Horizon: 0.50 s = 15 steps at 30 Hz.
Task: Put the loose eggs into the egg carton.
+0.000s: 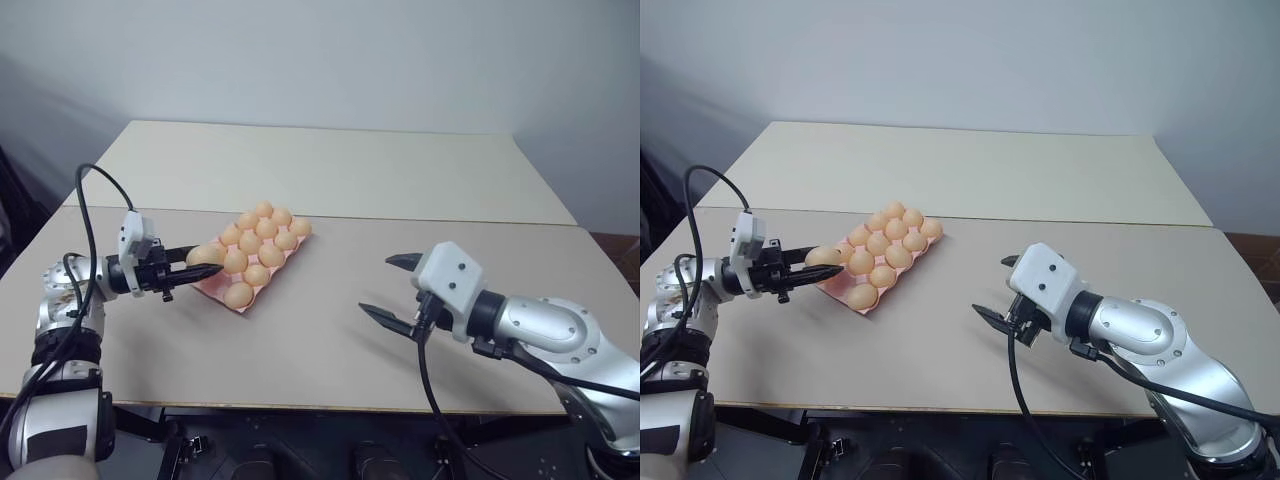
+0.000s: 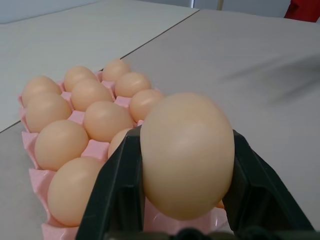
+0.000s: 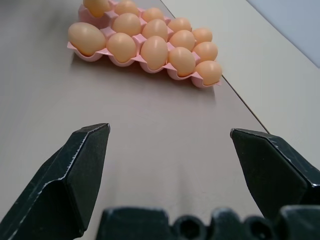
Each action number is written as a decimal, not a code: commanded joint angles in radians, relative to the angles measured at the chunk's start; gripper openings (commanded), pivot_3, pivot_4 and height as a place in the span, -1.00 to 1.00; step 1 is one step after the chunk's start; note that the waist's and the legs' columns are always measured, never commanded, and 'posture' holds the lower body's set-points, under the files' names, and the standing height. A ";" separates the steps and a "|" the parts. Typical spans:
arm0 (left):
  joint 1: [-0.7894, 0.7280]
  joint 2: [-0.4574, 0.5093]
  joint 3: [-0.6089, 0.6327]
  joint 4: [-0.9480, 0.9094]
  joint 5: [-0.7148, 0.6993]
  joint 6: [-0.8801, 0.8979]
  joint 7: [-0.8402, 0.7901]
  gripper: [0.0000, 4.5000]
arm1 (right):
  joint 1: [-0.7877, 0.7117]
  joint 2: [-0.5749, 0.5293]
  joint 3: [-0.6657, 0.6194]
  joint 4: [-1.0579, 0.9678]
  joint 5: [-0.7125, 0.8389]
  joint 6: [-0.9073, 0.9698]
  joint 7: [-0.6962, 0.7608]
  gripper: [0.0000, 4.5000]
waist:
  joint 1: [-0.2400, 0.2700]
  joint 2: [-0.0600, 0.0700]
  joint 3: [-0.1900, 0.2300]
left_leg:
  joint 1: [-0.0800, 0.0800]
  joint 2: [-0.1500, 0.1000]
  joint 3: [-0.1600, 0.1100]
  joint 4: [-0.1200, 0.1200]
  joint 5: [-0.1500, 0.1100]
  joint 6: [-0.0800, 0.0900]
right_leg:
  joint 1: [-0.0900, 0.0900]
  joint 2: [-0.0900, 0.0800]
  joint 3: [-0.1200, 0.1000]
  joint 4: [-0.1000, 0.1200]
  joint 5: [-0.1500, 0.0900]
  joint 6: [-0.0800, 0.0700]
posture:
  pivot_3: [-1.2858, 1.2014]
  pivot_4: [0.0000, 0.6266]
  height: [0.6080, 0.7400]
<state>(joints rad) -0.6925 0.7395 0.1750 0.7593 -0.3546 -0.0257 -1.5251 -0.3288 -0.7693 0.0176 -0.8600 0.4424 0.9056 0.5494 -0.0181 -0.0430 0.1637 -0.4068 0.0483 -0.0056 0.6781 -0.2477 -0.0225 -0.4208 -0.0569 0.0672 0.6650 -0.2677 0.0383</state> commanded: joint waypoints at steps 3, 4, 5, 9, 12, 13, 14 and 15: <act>0.002 -0.001 0.000 -0.031 0.007 -0.030 0.019 0.42 | -0.013 -0.001 -0.018 -0.016 0.003 -0.005 -0.007 1.00 | 0.000 0.000 0.000 | 0.000 0.000 0.000 0.000 0.000 0.000 | 0.000 0.000 0.000 0.000 0.000 0.000 | 0.03 -0.52 1.00; 0.001 -0.001 0.001 -0.033 0.004 -0.026 0.017 0.42 | -0.014 -0.001 -0.018 -0.014 0.004 -0.004 -0.007 1.00 | 0.001 0.000 0.000 | 0.000 0.000 0.000 0.000 0.000 0.000 | 0.000 0.000 0.000 0.000 0.000 0.000 | 0.03 -0.52 1.00; 0.002 -0.001 0.002 -0.036 0.004 -0.029 0.019 0.42 | -0.015 -0.001 -0.018 -0.013 0.005 -0.005 -0.006 1.00 | 0.000 0.000 0.000 | 0.000 0.000 0.000 0.000 0.000 0.000 | 0.000 0.000 0.000 0.000 0.000 0.000 | 0.03 -0.52 1.00; 0.004 0.012 0.021 -0.043 0.000 -0.040 0.039 0.42 | -0.022 -0.001 -0.015 -0.006 0.005 -0.008 -0.004 1.00 | 0.000 0.000 0.000 | 0.000 0.000 0.000 0.000 0.000 0.000 | 0.000 0.000 0.000 0.000 0.000 0.000 | 0.03 -0.52 1.00; 0.002 0.026 0.059 -0.059 -0.032 -0.024 0.055 0.42 | -0.027 -0.001 -0.013 0.000 0.002 -0.012 -0.003 1.00 | 0.000 0.000 0.000 | 0.000 0.000 0.000 0.000 0.000 0.000 | 0.000 0.000 0.000 0.000 0.000 0.000 | 0.03 -0.52 1.00; 0.006 0.034 0.071 -0.073 -0.044 -0.012 0.058 0.42 | -0.028 -0.003 -0.012 0.001 0.001 -0.014 -0.002 1.00 | 0.000 0.000 0.000 | 0.000 0.000 0.000 0.000 0.000 0.000 | 0.000 0.000 0.000 0.000 0.000 0.000 | 0.03 -0.52 1.00; 0.013 0.041 0.081 -0.085 -0.052 -0.005 0.059 0.42 | -0.029 -0.004 -0.011 0.002 0.000 -0.016 0.000 1.00 | -0.001 0.000 0.000 | 0.000 0.000 0.000 0.000 0.000 0.000 | 0.000 0.000 0.000 0.000 0.000 0.000 | 0.03 -0.52 1.00; 0.029 0.055 0.093 -0.101 -0.057 0.001 0.060 0.42 | -0.030 -0.006 -0.014 0.004 0.001 -0.018 0.003 1.00 | -0.002 0.000 0.000 | 0.000 0.000 0.000 0.000 0.000 0.000 | 0.000 0.000 0.000 0.000 0.000 0.000 | 0.03 -0.52 1.00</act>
<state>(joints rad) -0.6786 0.7577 0.2233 0.7112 -0.3780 -0.0378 -1.4708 -0.3414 -0.7691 0.0212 -0.8444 0.4447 0.9056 0.5500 -0.0202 -0.0430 0.1637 -0.4069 0.0485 -0.0057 0.6780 -0.2477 -0.0225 -0.4210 -0.0569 0.0673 0.6649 -0.2677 0.0383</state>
